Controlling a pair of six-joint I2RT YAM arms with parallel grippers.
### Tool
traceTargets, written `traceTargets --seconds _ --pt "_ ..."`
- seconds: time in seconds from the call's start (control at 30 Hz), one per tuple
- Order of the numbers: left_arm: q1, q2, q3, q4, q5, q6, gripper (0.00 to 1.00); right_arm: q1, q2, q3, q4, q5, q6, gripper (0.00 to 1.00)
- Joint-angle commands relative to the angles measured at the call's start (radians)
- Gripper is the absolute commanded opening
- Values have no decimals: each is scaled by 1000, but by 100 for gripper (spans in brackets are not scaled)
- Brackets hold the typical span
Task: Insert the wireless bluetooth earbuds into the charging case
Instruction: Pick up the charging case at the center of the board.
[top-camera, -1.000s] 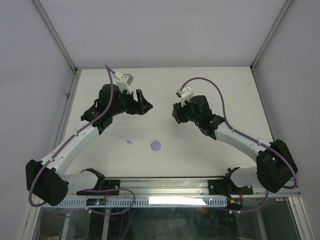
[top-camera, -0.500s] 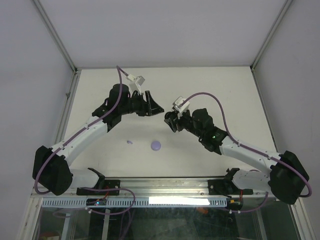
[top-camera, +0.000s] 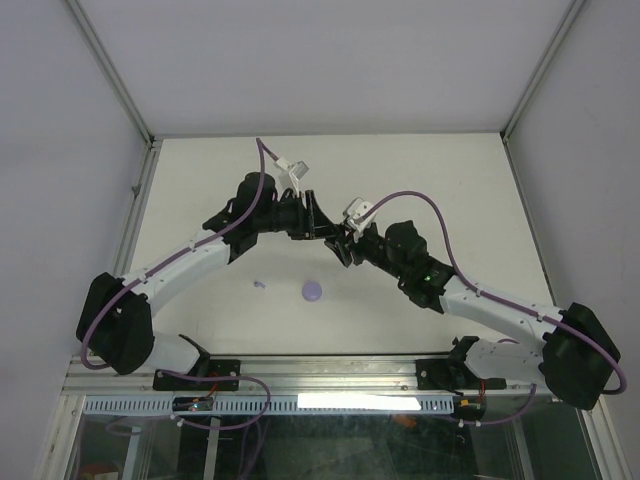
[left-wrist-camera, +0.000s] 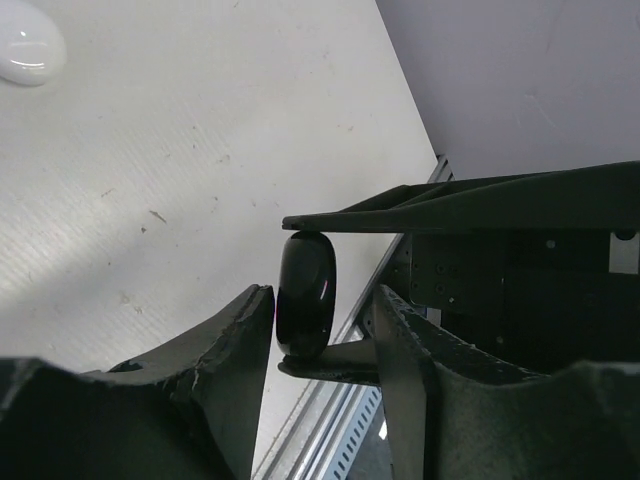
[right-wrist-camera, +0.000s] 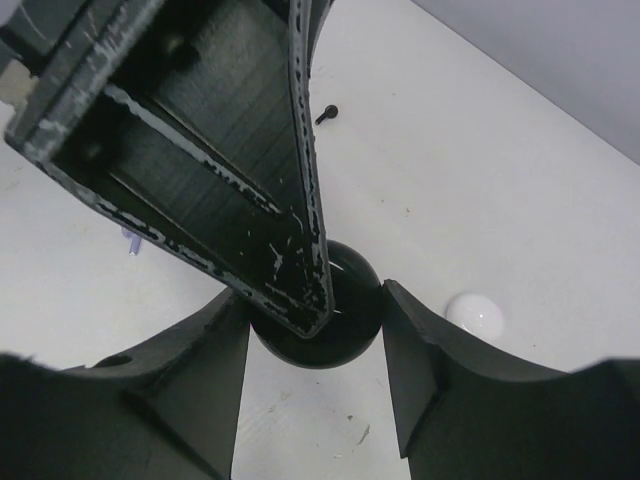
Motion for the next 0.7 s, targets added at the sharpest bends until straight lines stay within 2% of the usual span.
traceTargets --seconds 0.0,0.13,0.23,0.33,0.53,0.67 --pt "-14 10 -4 66 31 -24 43 9 -39 -5 98 -1 -17 48" --pt "-14 10 -5 72 27 -18 34 9 -42 -14 105 -1 -21 49" --pt "-14 -8 2 74 13 13 20 9 -46 -21 113 -4 -21 52" --pt "-14 -32 12 68 6 76 12 9 -53 -25 109 -18 -14 58" --pt "-12 -76 78 -57 -14 300 2 8 -60 16 26 -74 14 71" --pt "-12 -115 103 -121 -59 427 0 6 -83 19 8 -101 36 72"
